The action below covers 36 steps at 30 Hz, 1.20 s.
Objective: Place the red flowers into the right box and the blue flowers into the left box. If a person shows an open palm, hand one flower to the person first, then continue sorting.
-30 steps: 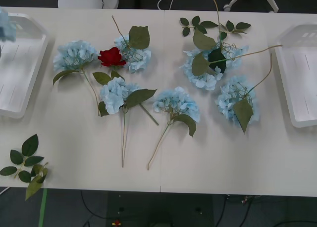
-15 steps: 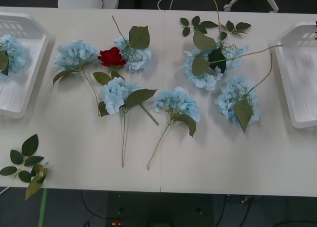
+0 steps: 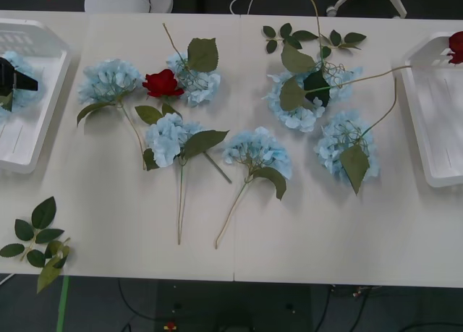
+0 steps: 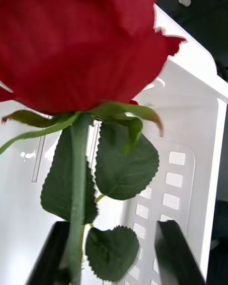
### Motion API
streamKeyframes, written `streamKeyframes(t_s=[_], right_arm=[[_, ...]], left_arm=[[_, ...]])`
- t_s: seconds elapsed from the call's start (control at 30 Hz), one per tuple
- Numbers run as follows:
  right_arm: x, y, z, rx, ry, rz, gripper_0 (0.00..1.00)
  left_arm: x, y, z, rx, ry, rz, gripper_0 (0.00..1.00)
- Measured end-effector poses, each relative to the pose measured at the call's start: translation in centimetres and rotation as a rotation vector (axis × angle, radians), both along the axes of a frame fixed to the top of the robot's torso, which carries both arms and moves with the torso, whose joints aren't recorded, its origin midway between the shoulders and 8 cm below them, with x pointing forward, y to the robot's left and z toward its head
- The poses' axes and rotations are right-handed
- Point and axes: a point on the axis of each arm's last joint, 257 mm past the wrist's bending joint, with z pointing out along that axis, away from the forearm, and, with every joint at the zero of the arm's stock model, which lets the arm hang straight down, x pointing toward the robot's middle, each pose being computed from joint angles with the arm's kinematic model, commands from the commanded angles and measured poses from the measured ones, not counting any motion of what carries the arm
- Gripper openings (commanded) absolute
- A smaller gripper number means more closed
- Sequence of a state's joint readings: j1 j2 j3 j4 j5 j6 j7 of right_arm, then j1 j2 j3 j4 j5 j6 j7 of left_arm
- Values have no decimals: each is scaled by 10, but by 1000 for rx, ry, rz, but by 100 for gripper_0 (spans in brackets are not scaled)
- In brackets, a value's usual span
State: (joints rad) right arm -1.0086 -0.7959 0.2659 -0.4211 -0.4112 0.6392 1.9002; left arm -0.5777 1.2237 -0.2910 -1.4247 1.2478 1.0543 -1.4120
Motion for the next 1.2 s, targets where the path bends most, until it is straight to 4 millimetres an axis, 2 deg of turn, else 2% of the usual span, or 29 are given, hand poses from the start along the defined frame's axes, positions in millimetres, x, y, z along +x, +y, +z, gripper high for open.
streamKeyframes(t_s=[0.1,0.3,0.43,0.6,0.7,0.83,1.07,1.2], right_arm=[[-2,0,-2,3,8,-4,73],[-2,6,-8,60,5,-12,78],[-4,12,-12,125,-3,-24,83],[-8,13,-12,227,-17,-52,86],[-19,15,-13,301,15,-76,90],[-29,28,-5,402,58,-72,92],[-47,82,12,527,192,8,94],[-59,120,14,686,240,-45,94]], left_arm=[[-20,-31,-3,-121,6,-9,100],[-62,-82,-30,-343,105,139,100],[-67,-95,-40,-387,117,205,100],[-71,-99,-67,-323,163,220,100],[-65,-107,-76,-309,195,237,100],[-42,-121,-85,-276,191,245,100],[-11,-140,-120,-79,200,224,100],[0,-154,-137,-92,223,235,100]])
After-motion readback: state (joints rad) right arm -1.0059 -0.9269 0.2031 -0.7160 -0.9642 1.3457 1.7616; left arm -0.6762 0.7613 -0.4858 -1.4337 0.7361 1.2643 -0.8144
